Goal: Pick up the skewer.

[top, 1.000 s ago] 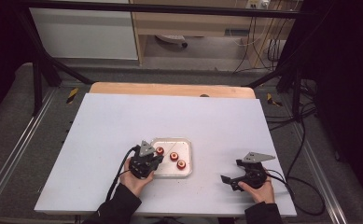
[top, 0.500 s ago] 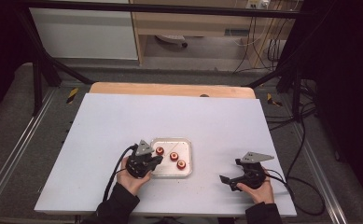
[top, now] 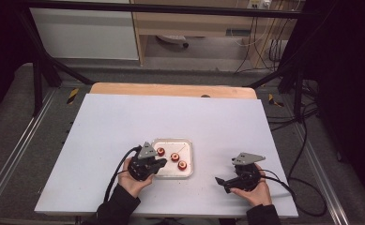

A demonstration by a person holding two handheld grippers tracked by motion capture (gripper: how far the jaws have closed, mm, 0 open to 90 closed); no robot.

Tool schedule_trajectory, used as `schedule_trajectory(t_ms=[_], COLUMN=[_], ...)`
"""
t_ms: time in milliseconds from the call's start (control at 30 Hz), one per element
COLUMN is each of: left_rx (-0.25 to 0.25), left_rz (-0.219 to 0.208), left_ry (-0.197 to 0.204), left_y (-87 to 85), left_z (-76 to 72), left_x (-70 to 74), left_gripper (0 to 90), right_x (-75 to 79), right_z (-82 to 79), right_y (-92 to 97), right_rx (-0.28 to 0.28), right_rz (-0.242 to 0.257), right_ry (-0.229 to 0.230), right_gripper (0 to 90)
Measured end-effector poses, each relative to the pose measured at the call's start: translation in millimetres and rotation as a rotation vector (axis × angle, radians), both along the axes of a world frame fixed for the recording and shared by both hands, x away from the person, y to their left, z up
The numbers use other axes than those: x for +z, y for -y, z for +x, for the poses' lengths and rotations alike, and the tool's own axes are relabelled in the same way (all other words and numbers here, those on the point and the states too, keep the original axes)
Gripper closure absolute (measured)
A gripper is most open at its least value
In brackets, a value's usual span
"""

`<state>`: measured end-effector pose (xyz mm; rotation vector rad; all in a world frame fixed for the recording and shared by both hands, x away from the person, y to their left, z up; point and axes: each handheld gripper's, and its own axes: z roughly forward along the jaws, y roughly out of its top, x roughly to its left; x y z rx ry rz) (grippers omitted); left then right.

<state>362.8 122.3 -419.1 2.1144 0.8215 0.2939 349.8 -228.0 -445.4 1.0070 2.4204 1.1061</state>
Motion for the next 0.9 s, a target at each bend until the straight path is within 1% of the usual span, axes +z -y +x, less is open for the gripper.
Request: schedule_trajectory(t_ms=[200, 233, 300, 333, 367, 400, 533, 600, 667, 700, 800, 833, 900], left_rx=[-0.048, -0.056, -0.073, -0.089, -0.089, -0.097, -0.122, -0.135, -0.146, -0.153, -0.170, -0.175, -0.182], left_rz=[0.016, 0.021, 0.032, 0.035, 0.035, 0.039, 0.049, 0.056, 0.063, 0.069, 0.081, 0.080, 0.088], left_ry=[0.005, 0.006, 0.004, -0.002, -0.002, -0.003, -0.005, -0.001, -0.002, -0.002, -0.004, -0.005, -0.007], left_y=[7.3, 8.5, 10.7, 12.7, 12.7, 13.5, 17.0, 18.8, 20.6, 21.5, 24.4, 25.3, 27.5], left_z=[-5.6, -6.4, -7.5, -8.0, -8.0, -8.0, -7.7, -7.7, -7.6, -7.3, -7.0, -6.8, -6.5], left_x=[3.7, 4.2, 4.8, 4.9, 4.9, 5.0, 7.2, 9.1, 10.8, 11.6, 14.1, 14.7, 15.5], left_gripper=[88.3, 88.3, 88.3, 88.3, 88.3, 88.3, 88.3, 88.3, 88.3, 88.3, 88.3, 88.3, 88.3], right_x=[7.4, 9.8, 12.4, 13.4, 13.4, 15.5, 19.5, 20.7, 23.5, 26.4, 31.0, 31.0, 33.5], right_z=[-2.3, -3.2, -4.1, -4.4, -4.4, -5.0, -5.7, -6.0, -6.0, -6.2, -6.0, -6.0, -6.2], right_y=[-12.2, -16.7, -21.0, -23.4, -23.4, -28.6, -38.9, -41.4, -46.2, -50.6, -56.8, -56.8, -60.6], right_rx=[0.032, 0.047, 0.059, 0.065, 0.065, 0.079, 0.115, 0.123, 0.140, 0.158, 0.186, 0.186, 0.204], right_rz=[-0.046, -0.074, -0.098, -0.110, -0.110, -0.138, -0.183, -0.193, -0.219, -0.240, -0.280, -0.280, -0.299], right_ry=[0.034, 0.051, 0.070, 0.079, 0.079, 0.097, 0.126, 0.132, 0.145, 0.161, 0.189, 0.189, 0.203], right_gripper=[1.4, 1.6, 2.3, 2.6, 2.6, 3.1, 4.0, 4.2, 4.6, 5.4, 6.2, 6.2, 7.0])
